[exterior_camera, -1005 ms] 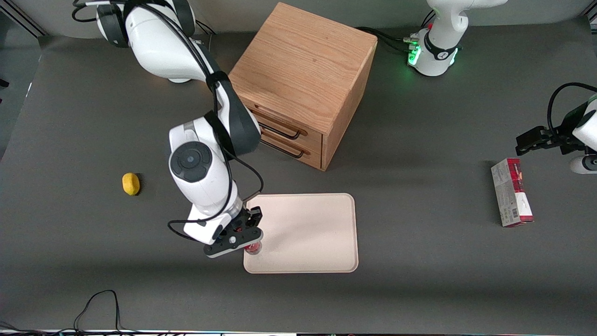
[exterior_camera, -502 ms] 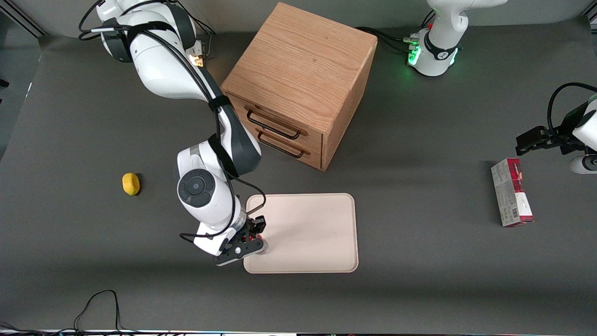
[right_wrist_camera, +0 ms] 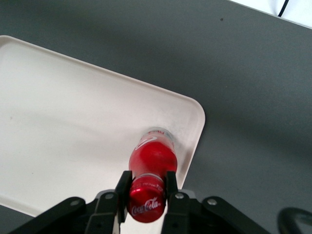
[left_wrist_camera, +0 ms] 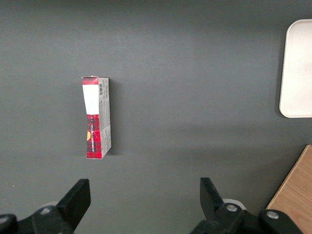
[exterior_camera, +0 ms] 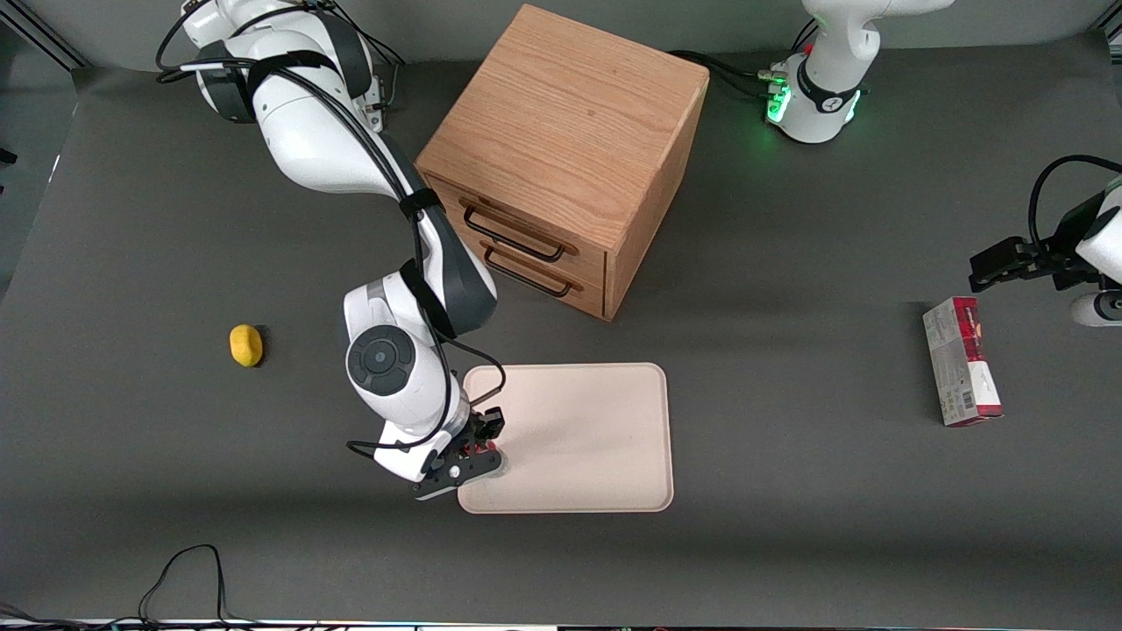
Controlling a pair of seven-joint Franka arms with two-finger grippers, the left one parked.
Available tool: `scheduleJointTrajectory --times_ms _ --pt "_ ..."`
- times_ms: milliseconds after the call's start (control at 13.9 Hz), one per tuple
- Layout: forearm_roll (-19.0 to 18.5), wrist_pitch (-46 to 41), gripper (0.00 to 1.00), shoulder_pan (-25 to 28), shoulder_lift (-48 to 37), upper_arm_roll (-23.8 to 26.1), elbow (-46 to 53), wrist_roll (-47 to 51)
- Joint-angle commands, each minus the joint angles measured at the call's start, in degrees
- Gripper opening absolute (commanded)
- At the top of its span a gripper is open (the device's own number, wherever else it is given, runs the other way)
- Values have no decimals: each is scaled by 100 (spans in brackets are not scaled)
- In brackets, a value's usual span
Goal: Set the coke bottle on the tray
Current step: 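Lower the bottle upright onto the tray and open the right gripper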
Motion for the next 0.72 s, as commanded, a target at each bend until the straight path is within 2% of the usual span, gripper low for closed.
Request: scheduleJointTrajectory --times_ms 0,144,359,646 --pt "49 -13 100 -9 2 10 97 -23" --pt "6 -13 100 0 -42 -7 79 -23" --pt "-275 -240 100 52 -374 -7 79 -14" --pt "-600 -1626 100 97 -1287 -34 79 -5"
